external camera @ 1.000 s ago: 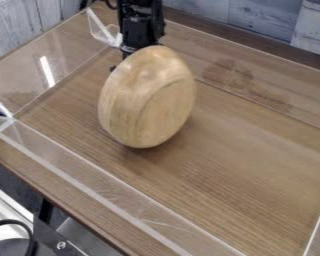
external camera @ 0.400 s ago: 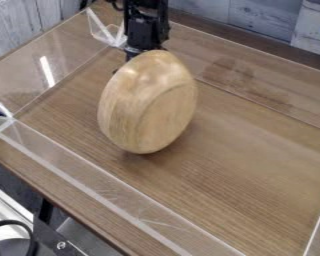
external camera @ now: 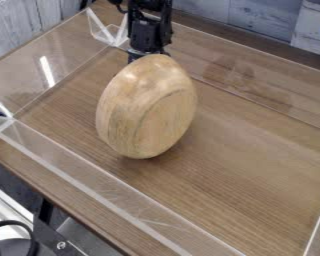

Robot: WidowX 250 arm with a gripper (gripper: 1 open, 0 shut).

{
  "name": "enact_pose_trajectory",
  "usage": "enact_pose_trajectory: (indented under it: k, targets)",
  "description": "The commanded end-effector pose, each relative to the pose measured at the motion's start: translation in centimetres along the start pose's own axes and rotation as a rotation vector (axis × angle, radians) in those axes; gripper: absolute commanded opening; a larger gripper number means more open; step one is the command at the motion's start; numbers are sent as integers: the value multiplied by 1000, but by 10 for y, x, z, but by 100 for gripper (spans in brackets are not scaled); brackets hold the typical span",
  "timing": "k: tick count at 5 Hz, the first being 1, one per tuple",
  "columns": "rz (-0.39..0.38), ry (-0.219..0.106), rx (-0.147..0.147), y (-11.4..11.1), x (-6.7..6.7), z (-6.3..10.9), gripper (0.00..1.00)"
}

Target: Put the green block in the brown bowl

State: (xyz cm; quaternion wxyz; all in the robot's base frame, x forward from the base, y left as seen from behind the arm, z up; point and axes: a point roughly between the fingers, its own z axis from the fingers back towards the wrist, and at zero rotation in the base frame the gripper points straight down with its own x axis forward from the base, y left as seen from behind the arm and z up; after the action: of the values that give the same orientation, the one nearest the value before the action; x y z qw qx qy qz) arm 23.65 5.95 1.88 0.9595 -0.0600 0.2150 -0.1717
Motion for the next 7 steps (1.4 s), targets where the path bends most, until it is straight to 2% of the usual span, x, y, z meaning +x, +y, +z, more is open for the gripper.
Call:
enact_pose_trajectory:
  k: [1,2,3,4,6,7]
  targets:
    - [0,29,-11,1,-4,-9,100]
    - [13,31,-23,7,-7,-6,0]
    - [20,33,-31,16,-4,0,0]
    - [22,3,-21,16,-4,10,0]
    - [31,-74,1,16,-6,34,0]
    - [40,-130,16,15,-9,53,0]
